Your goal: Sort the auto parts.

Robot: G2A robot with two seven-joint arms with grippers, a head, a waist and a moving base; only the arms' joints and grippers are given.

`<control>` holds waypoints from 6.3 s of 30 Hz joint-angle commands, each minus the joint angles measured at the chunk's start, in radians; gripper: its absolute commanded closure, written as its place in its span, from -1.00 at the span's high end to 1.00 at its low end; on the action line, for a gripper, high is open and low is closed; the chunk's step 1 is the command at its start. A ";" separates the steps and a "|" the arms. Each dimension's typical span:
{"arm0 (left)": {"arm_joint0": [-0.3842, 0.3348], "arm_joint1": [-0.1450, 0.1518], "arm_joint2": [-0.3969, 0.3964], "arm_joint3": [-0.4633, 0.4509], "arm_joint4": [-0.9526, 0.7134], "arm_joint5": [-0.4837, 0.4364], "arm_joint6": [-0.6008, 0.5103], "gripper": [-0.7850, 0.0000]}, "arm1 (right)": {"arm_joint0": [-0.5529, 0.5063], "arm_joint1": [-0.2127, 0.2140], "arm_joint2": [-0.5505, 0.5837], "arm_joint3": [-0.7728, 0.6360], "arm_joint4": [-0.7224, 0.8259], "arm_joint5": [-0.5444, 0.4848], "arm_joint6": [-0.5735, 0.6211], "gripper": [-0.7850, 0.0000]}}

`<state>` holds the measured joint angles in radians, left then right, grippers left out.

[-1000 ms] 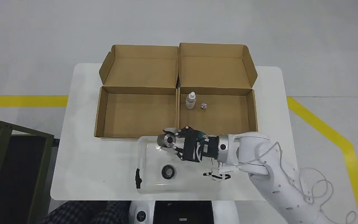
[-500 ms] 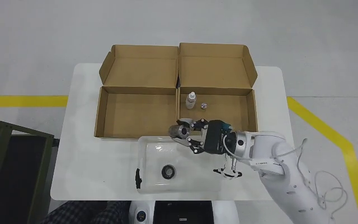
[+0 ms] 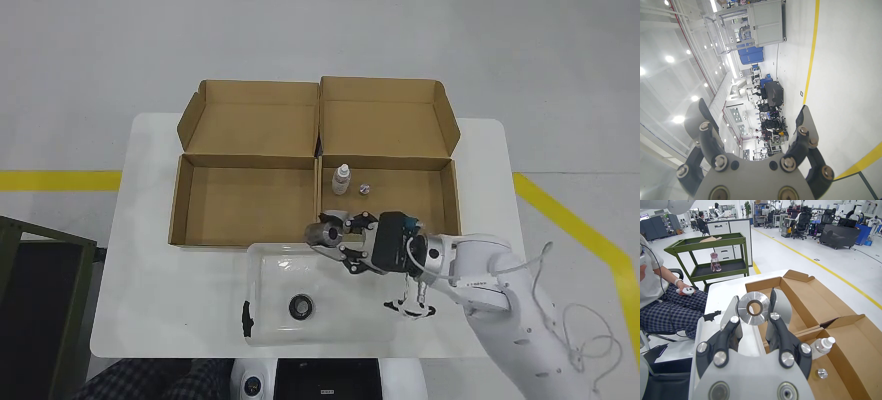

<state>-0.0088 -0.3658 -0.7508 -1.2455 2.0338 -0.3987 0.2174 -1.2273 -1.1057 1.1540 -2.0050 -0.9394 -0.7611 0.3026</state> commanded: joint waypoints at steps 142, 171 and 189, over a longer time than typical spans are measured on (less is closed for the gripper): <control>0.000 0.000 0.000 0.000 0.000 0.000 0.000 1.00 | 0.004 -0.189 -0.277 0.003 -0.456 -0.053 0.328 0.75; 0.000 0.000 0.000 0.000 0.000 0.000 0.000 1.00 | -0.097 -0.121 -0.215 0.054 -0.540 -0.153 0.301 0.45; 0.000 0.000 0.000 0.000 0.000 0.000 0.000 1.00 | -0.024 -0.128 -0.307 0.179 -0.530 -0.118 0.271 0.26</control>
<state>-0.0088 -0.3658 -0.7508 -1.2455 2.0338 -0.3987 0.2174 -1.2541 -1.2334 0.8494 -1.8303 -1.4705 -0.8815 0.5747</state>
